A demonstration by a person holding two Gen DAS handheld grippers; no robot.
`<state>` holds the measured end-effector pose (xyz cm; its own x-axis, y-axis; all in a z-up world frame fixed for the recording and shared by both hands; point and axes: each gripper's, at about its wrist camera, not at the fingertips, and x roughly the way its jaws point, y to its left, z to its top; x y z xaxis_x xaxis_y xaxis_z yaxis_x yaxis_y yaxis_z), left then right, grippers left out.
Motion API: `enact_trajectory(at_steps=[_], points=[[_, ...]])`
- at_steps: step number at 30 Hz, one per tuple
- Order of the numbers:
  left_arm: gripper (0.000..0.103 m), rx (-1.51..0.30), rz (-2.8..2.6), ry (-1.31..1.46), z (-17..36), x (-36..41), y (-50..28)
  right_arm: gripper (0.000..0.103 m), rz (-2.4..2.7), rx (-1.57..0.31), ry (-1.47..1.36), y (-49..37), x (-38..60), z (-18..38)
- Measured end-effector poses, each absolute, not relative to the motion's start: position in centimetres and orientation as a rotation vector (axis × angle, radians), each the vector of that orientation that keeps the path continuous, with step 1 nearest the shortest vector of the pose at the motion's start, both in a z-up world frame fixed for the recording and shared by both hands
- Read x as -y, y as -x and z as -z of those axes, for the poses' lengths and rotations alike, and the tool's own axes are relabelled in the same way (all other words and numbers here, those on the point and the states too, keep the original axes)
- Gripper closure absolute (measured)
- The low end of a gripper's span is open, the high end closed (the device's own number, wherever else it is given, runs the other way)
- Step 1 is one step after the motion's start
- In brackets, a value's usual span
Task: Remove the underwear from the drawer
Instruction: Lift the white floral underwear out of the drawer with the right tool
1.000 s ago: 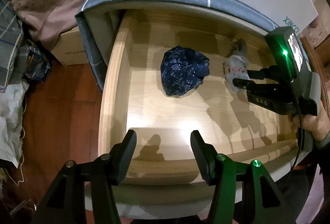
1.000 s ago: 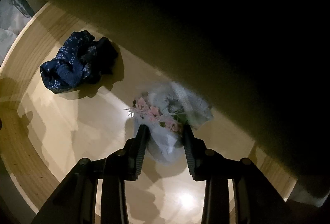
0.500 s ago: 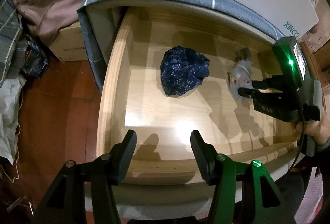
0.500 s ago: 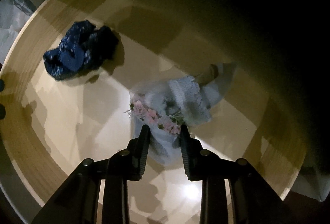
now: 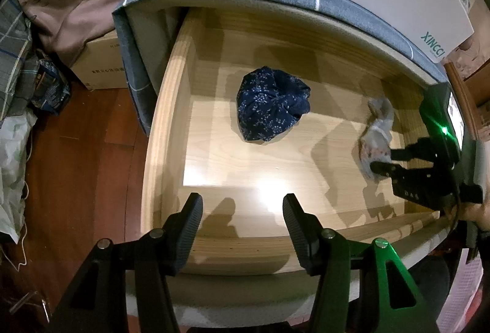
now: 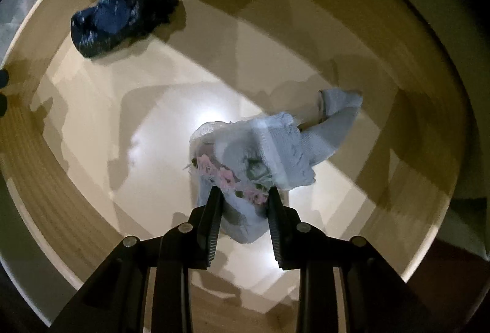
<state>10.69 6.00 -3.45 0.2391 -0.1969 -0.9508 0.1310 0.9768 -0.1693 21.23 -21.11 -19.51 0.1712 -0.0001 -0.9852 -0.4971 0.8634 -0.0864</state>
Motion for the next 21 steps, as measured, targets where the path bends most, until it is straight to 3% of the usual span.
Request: enact_trajectory(at_steps=[5, 21], points=[[0.047, -1.309, 0.227, 0.066, 3.4, -6.1, -10.7, 0.076, -0.341, -1.473, 0.264, -19.9, 24.4, 20.7], [0.047, -1.303, 0.232, 0.079, 3.3, -6.1, -10.7, 0.076, -0.245, -1.612, 0.169, -19.1, 26.6, 21.4]])
